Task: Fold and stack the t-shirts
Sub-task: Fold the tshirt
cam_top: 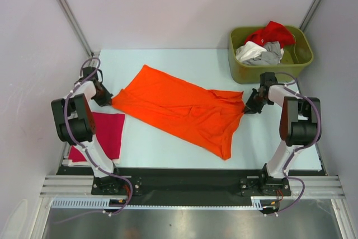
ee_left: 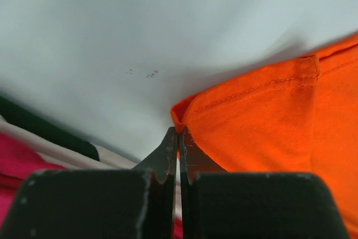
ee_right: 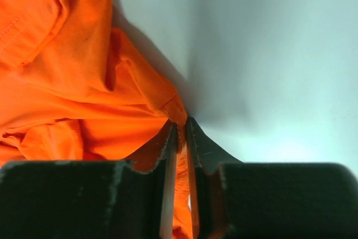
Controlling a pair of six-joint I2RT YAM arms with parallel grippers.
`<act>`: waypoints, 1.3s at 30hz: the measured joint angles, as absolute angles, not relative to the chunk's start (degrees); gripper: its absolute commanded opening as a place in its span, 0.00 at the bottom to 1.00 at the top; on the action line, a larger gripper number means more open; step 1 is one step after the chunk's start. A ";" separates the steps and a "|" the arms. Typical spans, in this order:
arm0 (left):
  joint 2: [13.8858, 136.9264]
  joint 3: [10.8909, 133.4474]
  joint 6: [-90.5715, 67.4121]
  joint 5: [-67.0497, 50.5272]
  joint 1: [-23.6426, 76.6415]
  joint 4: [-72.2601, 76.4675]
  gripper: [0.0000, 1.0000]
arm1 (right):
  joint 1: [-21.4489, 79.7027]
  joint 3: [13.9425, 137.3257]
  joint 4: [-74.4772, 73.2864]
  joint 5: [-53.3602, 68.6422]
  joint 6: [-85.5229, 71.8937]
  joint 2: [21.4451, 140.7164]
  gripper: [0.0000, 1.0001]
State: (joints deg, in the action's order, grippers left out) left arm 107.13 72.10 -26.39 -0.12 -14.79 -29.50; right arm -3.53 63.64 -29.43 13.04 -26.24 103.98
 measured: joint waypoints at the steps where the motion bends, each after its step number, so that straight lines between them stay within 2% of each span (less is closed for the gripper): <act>1: 107.13 72.10 -26.22 -0.08 -15.14 -29.71 0.06 | -3.36 63.96 -30.02 12.93 -25.78 104.03 0.21; 2: 107.13 72.10 -25.85 0.01 -15.38 -29.91 0.12 | -3.29 64.31 -30.57 12.82 -25.43 104.05 0.24; 3: 107.13 72.10 -25.43 0.10 -15.59 -30.09 0.19 | -3.29 64.71 -31.20 12.67 -25.04 104.05 0.33; 4: 107.13 72.10 -25.15 0.21 -15.70 -30.30 0.30 | -3.29 65.17 -31.92 12.34 -24.67 104.05 0.37; 5: 107.13 72.10 -24.91 0.43 -15.75 -30.44 0.33 | -3.33 65.56 -32.42 12.05 -24.14 104.05 0.40; 6: 107.04 72.10 -24.75 0.67 -15.79 -30.52 0.43 | -3.33 66.11 -33.12 11.66 -23.75 104.05 0.46; 10: 105.01 72.10 -23.77 1.48 -15.66 -31.07 0.61 | -3.33 68.53 -35.81 9.82 -22.39 103.85 0.55; 14: 100.51 73.76 -23.44 2.24 -14.20 -30.85 0.63 | -3.09 70.00 -38.30 8.23 -21.85 101.47 0.61; 21: 101.60 80.53 -27.11 6.07 -4.10 -22.48 0.62 | -1.15 72.14 -40.86 7.64 -21.78 96.90 0.63; 31: 128.75 106.91 -35.92 10.68 5.58 -18.65 0.61 | -0.12 71.16 -42.11 8.38 -21.82 92.71 0.63; 39: 139.02 121.38 -41.30 16.53 7.53 -23.35 0.61 | -0.62 62.04 -41.71 9.39 -22.24 85.82 0.63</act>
